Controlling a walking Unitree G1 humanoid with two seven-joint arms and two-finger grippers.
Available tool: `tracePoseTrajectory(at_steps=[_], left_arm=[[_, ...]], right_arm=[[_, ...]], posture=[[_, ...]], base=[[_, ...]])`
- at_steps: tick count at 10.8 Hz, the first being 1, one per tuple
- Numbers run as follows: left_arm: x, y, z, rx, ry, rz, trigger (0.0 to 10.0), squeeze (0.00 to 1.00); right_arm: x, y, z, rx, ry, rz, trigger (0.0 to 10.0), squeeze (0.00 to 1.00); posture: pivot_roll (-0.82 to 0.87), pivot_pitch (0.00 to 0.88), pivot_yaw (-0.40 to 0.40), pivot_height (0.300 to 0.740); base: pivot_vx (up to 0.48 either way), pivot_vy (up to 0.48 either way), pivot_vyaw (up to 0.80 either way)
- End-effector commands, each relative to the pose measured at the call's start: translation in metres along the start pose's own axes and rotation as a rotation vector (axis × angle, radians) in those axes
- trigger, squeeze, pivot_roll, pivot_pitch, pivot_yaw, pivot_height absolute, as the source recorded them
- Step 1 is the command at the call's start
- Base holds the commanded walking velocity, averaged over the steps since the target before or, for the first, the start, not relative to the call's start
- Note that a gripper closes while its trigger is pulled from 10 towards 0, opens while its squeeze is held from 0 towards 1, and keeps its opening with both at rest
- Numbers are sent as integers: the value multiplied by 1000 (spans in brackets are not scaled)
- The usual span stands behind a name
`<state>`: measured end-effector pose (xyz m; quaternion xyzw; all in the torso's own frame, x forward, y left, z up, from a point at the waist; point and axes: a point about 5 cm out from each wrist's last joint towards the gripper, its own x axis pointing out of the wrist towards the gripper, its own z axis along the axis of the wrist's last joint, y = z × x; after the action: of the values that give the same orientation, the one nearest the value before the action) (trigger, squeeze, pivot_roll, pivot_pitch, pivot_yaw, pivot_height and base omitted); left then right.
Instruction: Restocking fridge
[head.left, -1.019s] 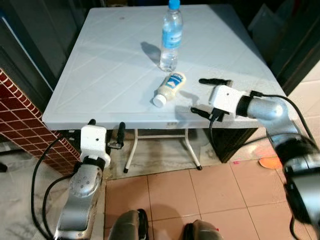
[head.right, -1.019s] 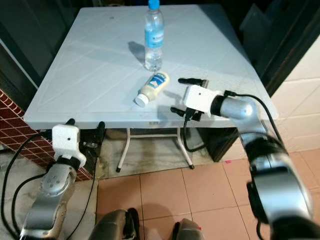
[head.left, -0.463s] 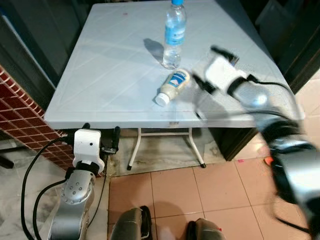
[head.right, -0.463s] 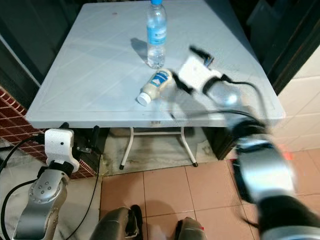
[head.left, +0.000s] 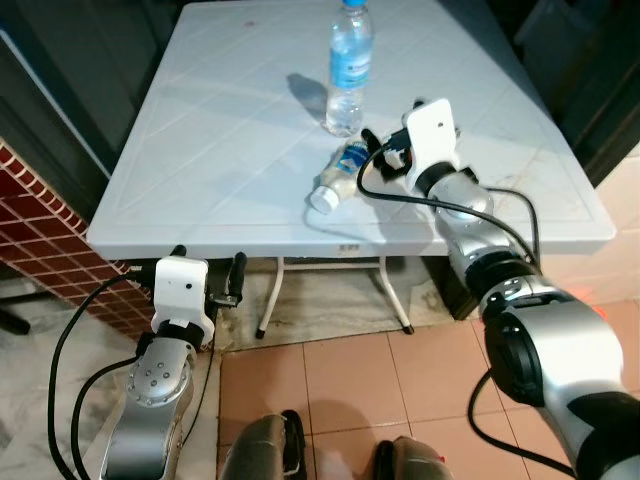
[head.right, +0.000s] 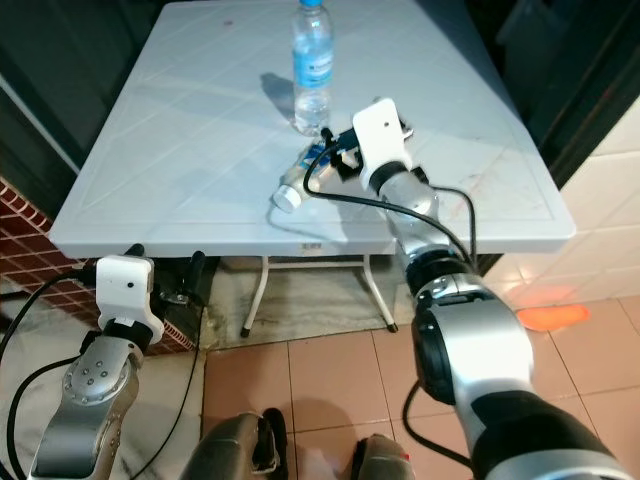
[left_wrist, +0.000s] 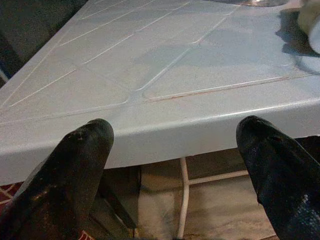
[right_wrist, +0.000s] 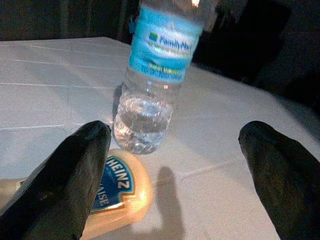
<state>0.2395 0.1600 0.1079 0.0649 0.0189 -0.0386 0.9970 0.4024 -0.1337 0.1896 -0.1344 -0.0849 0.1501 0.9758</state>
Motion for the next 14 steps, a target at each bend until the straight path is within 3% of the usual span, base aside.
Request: tracePoseTrajectory(at_steps=[1, 3, 6, 10, 14], left_arm=[[-1, 3, 2, 9, -1, 17, 10000, 0], [1, 2, 2, 11, -3, 15, 10000, 0], [5, 1, 2, 11, -5, 7, 10000, 0], [6, 0, 3, -9, -20, 27, 10000, 0], [12, -8, 8, -71, -51, -41, 10000, 0]], right_arm=[[-4, 1, -12, 80, 56, 0, 10000, 0], [-12, 5, -31, 280, 133, 46, 10000, 0], [-19, 14, -47, 452, 200, 99, 10000, 0], [-32, 37, -58, 505, 168, 273, 10000, 0], [-50, 38, -54, 510, 50, 154, 10000, 0]], posture=[[137, 147, 76, 740], [133, 139, 79, 740], [128, 128, 80, 740], [100, 117, 62, 740], [65, 104, 65, 740]], base=[[0, 0, 0], [0, 0, 0], [0, 0, 0], [0, 0, 0], [0, 0, 0]])
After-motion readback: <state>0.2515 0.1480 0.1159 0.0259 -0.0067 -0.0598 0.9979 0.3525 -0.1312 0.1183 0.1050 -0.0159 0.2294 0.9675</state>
